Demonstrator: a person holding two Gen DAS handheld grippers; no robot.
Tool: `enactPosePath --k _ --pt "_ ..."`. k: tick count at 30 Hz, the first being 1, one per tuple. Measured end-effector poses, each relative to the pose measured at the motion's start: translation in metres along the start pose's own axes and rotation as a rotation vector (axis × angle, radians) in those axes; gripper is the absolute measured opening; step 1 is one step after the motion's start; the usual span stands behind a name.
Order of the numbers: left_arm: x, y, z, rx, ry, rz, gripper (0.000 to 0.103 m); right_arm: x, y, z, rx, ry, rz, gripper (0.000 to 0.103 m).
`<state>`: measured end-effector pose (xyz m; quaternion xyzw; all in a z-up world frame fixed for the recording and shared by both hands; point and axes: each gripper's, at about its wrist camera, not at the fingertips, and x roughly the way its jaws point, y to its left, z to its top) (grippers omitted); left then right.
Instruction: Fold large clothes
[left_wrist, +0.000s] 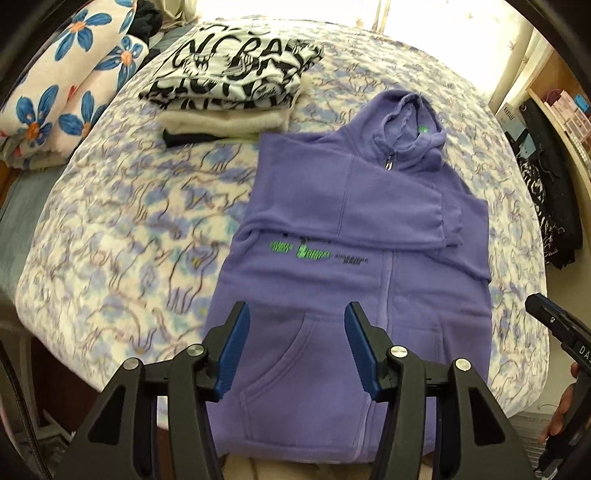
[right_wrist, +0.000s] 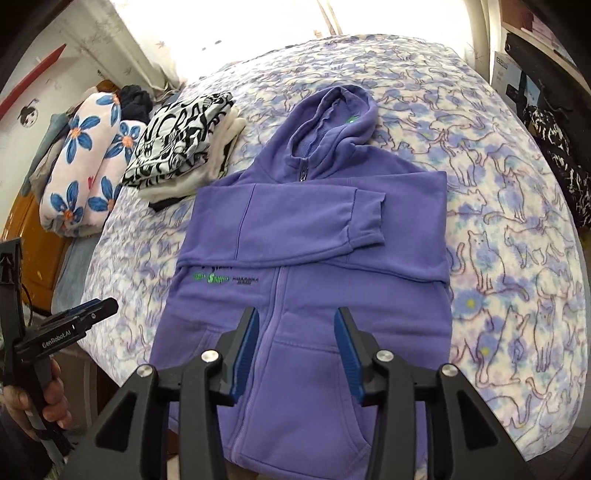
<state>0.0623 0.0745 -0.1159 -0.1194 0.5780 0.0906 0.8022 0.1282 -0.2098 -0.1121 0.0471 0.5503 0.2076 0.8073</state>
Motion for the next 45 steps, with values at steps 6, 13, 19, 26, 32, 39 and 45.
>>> enactPosePath --k 6,13,19,26,32,39,45 --pt "0.01 0.013 -0.027 0.031 0.076 0.024 0.057 -0.001 0.001 -0.028 -0.054 0.024 0.01 0.043" --pt "0.04 0.052 -0.066 -0.012 0.197 0.026 0.059 0.009 -0.009 -0.058 -0.045 0.115 -0.037 0.06" --pt "0.069 0.088 -0.1 -0.057 0.306 0.008 0.059 0.007 -0.019 -0.086 -0.01 0.147 -0.067 0.063" --pt "0.098 0.119 -0.127 -0.087 0.388 -0.037 0.059 0.01 -0.046 -0.126 0.146 0.194 -0.082 0.063" --pt "0.121 0.127 -0.143 -0.076 0.425 -0.086 0.06 0.009 -0.081 -0.172 0.295 0.2 -0.132 0.063" --pt "0.144 0.123 -0.154 -0.042 0.424 -0.108 0.067 0.02 -0.114 -0.201 0.359 0.203 -0.173 0.063" --pt "0.151 0.126 -0.159 -0.048 0.412 -0.148 0.07 0.048 -0.121 -0.209 0.369 0.236 -0.123 0.062"
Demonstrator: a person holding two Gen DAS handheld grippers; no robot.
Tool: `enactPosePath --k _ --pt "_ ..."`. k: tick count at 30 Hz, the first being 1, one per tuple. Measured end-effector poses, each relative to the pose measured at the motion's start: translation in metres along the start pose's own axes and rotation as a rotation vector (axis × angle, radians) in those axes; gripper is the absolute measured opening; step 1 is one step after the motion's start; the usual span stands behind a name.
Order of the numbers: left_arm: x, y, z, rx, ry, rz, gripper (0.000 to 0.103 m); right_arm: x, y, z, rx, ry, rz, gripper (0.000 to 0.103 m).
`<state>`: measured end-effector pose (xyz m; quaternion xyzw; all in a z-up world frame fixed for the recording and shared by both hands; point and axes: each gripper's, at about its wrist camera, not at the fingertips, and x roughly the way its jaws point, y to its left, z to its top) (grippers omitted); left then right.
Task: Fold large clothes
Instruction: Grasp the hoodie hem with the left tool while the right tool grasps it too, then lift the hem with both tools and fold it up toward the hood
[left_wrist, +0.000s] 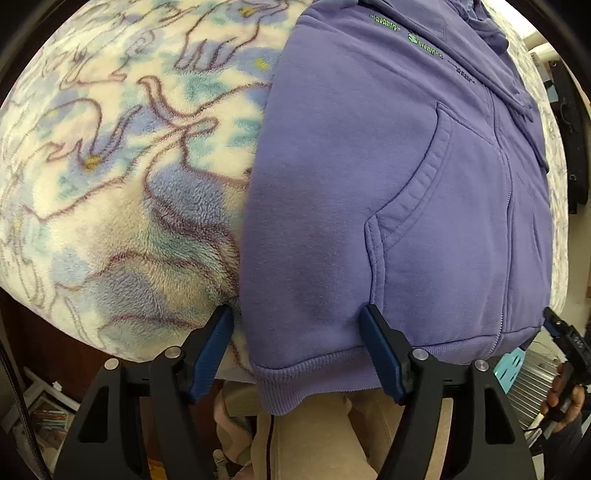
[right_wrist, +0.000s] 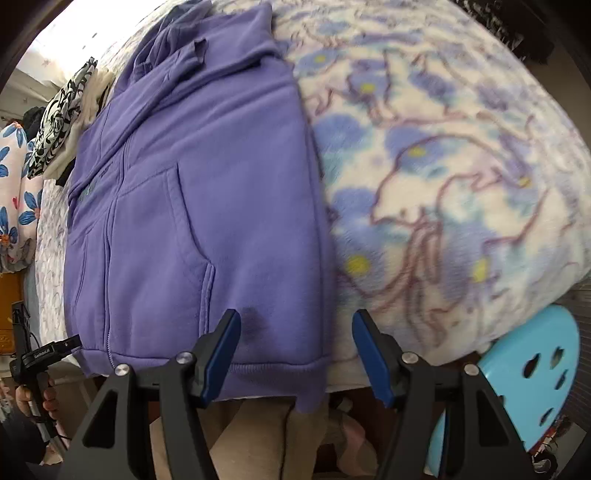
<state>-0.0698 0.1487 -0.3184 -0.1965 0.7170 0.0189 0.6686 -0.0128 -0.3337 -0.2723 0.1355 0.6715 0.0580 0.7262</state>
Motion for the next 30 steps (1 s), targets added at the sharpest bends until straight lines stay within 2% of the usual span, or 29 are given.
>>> enactPosePath --k 2,5,9,11,13,15,16,17,19,20,21,25,30 --pt "0.004 0.009 0.0 -0.003 -0.007 -0.022 0.071 0.009 0.004 -0.002 -0.018 0.018 0.026 0.06" --pt "0.008 0.017 0.0 -0.007 -0.012 -0.051 0.073 0.02 0.015 -0.005 -0.083 0.024 0.0 0.06" --pt "0.012 0.024 -0.001 -0.013 -0.021 -0.072 0.076 0.029 0.013 -0.002 -0.089 0.034 0.015 0.057" --pt "0.014 0.025 -0.002 -0.01 -0.027 -0.072 0.076 0.03 0.014 -0.002 -0.096 0.033 0.021 0.048" --pt "0.016 0.023 -0.001 -0.015 -0.028 -0.076 0.076 0.029 0.015 -0.001 -0.094 0.028 0.04 0.023" --pt "0.018 0.019 -0.001 -0.021 -0.024 -0.074 0.074 0.027 0.018 0.0 -0.098 0.026 0.065 0.014" --pt "0.018 0.018 -0.001 -0.028 -0.013 -0.066 0.073 0.026 0.023 0.001 -0.108 0.024 0.052 0.013" --pt "0.016 0.015 0.001 -0.031 -0.008 -0.057 0.065 0.025 0.028 0.001 -0.123 0.023 0.038 0.012" --pt "0.013 0.01 0.005 -0.026 -0.008 -0.058 0.041 0.021 0.035 0.0 -0.141 0.014 0.028 0.011" --pt "0.01 0.005 0.004 -0.021 -0.011 -0.065 0.02 0.017 0.038 0.0 -0.15 0.007 0.024 0.011" --pt "0.007 0.001 0.004 -0.016 -0.016 -0.072 0.009 0.013 0.041 -0.001 -0.154 -0.001 0.028 0.01" --pt "-0.005 -0.019 -0.003 0.058 -0.039 0.012 0.007 -0.007 0.049 -0.004 -0.189 -0.03 0.014 0.01" --pt "-0.02 -0.023 -0.013 0.079 -0.035 0.014 0.006 -0.03 0.051 -0.006 -0.22 -0.046 0.015 0.009"
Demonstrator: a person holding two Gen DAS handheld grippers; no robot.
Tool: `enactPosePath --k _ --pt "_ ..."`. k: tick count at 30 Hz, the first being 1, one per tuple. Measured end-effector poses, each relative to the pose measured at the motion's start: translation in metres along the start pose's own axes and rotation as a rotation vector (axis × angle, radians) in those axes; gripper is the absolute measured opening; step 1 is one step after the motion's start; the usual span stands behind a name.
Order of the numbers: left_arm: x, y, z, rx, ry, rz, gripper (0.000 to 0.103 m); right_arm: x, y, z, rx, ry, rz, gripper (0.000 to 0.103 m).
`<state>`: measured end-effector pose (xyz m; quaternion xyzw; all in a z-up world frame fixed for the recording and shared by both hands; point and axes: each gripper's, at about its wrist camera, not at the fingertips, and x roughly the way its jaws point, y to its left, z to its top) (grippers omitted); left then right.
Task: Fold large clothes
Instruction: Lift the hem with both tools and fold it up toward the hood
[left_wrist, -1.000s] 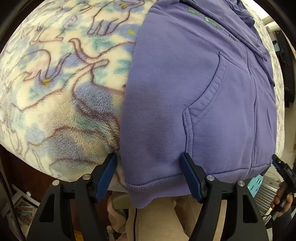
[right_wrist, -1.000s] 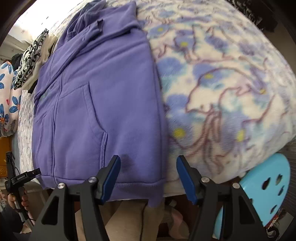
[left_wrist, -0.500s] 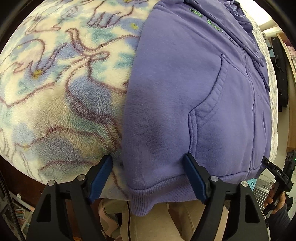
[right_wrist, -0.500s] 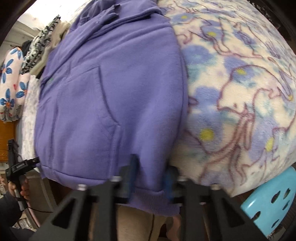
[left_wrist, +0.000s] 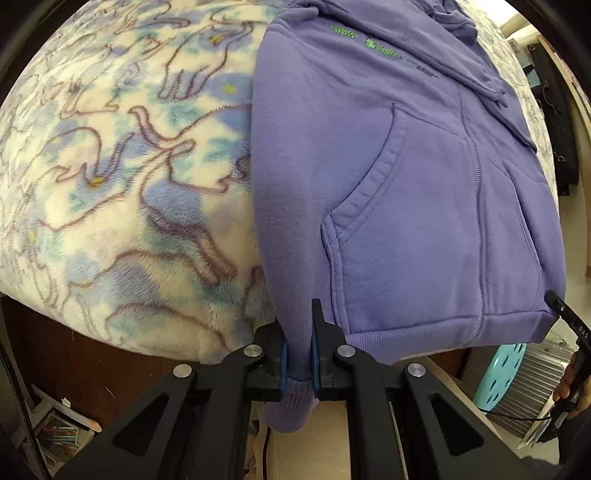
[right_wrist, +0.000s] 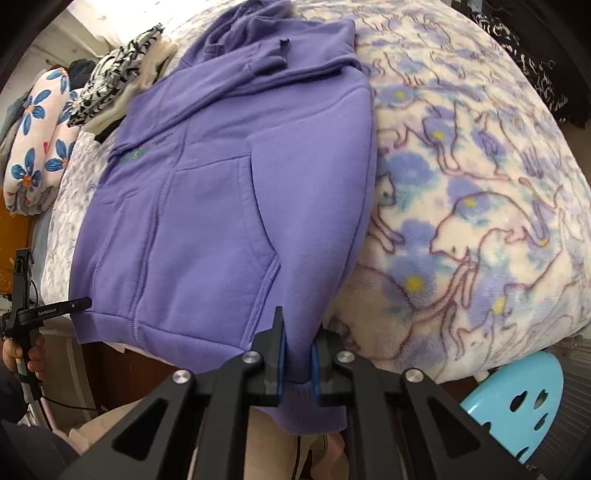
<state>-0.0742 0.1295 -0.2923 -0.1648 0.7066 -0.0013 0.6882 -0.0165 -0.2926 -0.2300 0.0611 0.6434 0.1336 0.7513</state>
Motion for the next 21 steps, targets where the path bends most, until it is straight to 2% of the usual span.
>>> enactPosePath --k 5,11,15,18,21 --pt "-0.013 -0.009 -0.014 0.031 0.013 0.025 0.006 -0.017 0.012 -0.005 -0.039 0.002 -0.005 0.009" --pt "-0.025 -0.008 -0.037 0.017 0.049 0.008 0.005 -0.032 0.023 -0.022 -0.063 0.031 -0.018 0.009" --pt "-0.04 -0.006 -0.043 0.019 0.048 -0.035 0.005 -0.045 0.024 -0.029 -0.063 0.04 -0.015 0.009" --pt "-0.064 -0.002 -0.032 0.005 0.016 -0.101 0.005 -0.059 0.026 -0.022 -0.03 0.008 0.018 0.009" --pt "-0.093 -0.006 -0.006 -0.019 -0.038 -0.168 0.005 -0.073 0.027 -0.004 0.004 -0.041 0.06 0.009"
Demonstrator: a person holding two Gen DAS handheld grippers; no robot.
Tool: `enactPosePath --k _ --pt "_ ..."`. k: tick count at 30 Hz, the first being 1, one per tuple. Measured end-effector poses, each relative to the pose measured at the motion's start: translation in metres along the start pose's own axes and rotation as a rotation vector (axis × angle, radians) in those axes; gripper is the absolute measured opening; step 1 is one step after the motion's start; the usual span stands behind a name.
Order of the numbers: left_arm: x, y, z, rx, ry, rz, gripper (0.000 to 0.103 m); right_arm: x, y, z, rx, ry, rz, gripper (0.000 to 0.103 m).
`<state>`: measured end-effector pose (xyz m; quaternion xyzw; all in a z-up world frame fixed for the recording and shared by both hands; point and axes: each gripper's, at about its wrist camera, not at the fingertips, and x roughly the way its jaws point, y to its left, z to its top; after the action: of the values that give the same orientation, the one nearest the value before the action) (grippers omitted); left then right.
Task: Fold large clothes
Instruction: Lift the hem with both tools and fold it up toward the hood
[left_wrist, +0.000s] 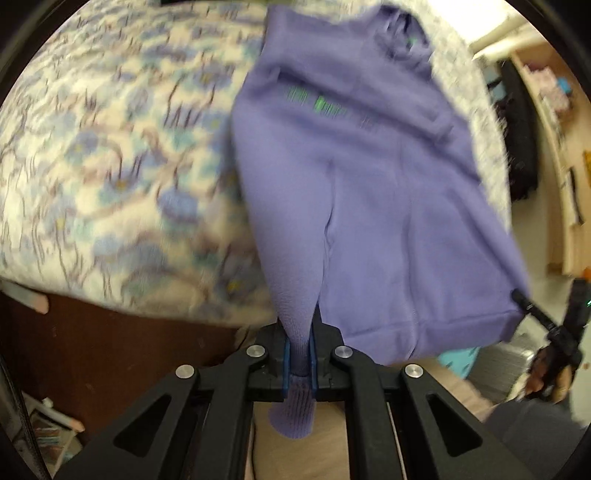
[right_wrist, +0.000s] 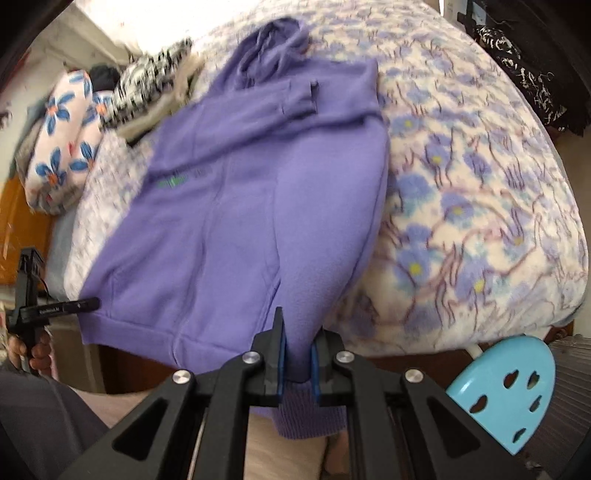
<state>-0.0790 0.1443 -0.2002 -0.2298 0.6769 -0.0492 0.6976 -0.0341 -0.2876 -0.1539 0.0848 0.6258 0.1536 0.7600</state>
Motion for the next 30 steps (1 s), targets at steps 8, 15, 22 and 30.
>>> enactPosePath --k 8,15,22,30 --pt "-0.051 -0.011 0.113 -0.238 -0.181 -0.171 0.005 -0.031 -0.025 0.085 0.208 -0.155 0.141 0.009" --pt "-0.032 -0.01 0.217 -0.345 -0.221 -0.132 0.008 -0.001 -0.058 0.198 0.336 -0.137 0.233 0.014" --pt "0.015 0.001 0.301 -0.451 -0.206 -0.049 0.072 0.067 -0.065 0.288 0.294 -0.051 0.147 0.05" --pt "0.06 -0.017 0.342 -0.268 -0.133 0.167 0.072 0.101 -0.08 0.316 0.203 -0.017 0.081 0.05"
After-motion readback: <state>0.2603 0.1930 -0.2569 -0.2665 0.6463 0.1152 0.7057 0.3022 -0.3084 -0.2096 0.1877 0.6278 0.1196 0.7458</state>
